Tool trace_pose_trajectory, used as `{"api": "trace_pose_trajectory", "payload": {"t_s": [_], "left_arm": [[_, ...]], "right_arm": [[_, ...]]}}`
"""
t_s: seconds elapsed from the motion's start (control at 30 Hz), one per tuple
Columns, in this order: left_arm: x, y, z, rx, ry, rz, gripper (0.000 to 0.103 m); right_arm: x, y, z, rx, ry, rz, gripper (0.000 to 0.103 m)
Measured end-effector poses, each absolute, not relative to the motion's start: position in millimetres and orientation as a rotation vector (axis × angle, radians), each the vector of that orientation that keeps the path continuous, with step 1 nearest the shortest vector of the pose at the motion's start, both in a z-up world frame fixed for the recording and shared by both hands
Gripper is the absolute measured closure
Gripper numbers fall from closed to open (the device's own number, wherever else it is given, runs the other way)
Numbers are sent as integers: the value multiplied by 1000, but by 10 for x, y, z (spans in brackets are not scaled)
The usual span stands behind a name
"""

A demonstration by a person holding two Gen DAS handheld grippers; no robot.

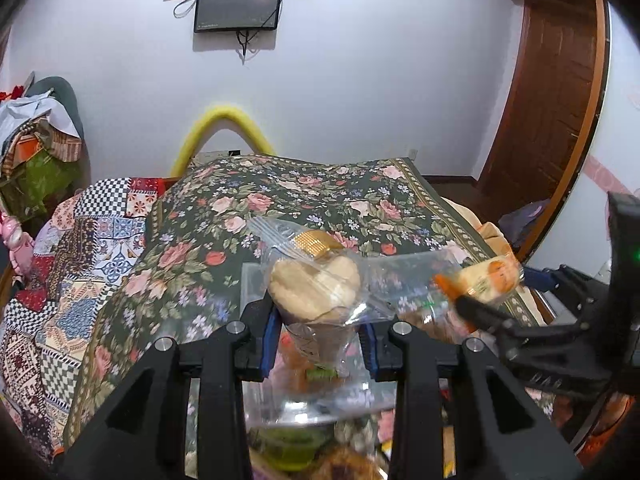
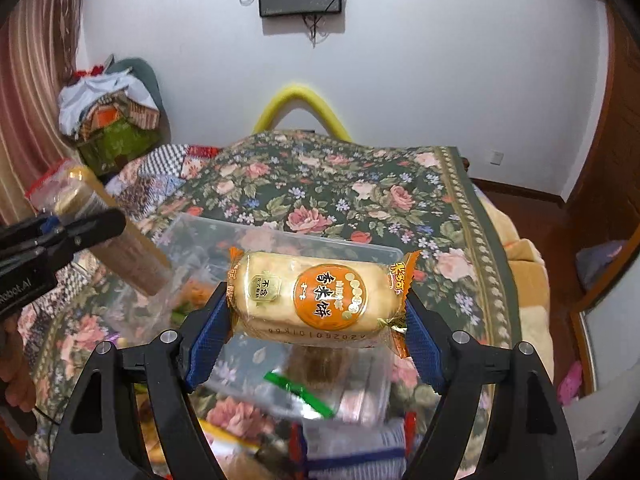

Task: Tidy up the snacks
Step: 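Lower both snacks into the clear box and open both tools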

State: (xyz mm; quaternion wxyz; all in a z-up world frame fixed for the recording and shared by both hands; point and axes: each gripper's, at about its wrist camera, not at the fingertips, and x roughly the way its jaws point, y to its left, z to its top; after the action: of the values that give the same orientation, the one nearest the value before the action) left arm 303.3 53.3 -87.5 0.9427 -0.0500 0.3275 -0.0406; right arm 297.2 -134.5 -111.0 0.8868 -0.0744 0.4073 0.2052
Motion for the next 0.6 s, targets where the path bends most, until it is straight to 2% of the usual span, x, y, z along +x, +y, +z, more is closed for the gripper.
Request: {"api": "trace_pose_trajectory", "payload": {"t_s": [0.3,0.6], "left_arm": [[3536,514,-1169,-178,746,-126,70],[3815,477,-1446,-164,834,-112,69]], "right_arm": [[3368,-1195,-1434,-198,952,428,26],[3496,-1085,-1546,-245,981,416,23]]}}
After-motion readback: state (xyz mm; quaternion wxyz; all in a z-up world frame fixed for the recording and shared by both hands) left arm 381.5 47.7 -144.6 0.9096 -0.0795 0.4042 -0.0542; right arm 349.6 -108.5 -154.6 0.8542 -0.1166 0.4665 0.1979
